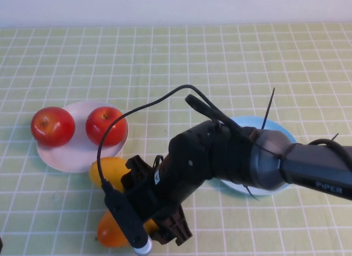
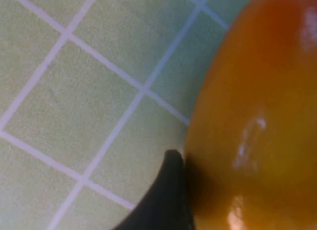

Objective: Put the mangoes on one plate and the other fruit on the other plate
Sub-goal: Put another type of fruit in the right plate

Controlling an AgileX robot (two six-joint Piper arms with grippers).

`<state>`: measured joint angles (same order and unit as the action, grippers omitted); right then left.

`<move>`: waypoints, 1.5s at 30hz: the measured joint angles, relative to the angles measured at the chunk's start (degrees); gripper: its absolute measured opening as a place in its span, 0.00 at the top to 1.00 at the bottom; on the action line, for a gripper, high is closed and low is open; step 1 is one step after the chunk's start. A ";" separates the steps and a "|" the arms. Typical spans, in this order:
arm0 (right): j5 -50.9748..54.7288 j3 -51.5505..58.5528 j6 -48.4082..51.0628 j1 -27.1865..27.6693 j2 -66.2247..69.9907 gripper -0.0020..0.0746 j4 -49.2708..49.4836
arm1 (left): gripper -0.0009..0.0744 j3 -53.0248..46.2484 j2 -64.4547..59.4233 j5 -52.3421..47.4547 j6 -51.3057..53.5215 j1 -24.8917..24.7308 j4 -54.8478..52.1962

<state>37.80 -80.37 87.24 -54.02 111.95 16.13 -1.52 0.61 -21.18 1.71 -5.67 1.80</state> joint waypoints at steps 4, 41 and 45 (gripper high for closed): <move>1.00 -0.13 0.00 0.00 1.50 0.17 0.24 | 0.99 0.00 0.00 0.00 0.00 0.00 0.00; 14.54 -0.22 -89.86 21.61 -7.05 0.25 -19.25 | 0.99 0.00 0.00 0.00 0.00 0.00 0.00; 15.95 -0.22 -93.97 22.41 -5.23 0.25 -18.01 | 0.99 0.00 0.00 0.00 0.00 0.00 0.00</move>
<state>53.75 -80.59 -6.73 -31.61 106.72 -1.88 -1.52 0.61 -21.18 1.71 -5.67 1.80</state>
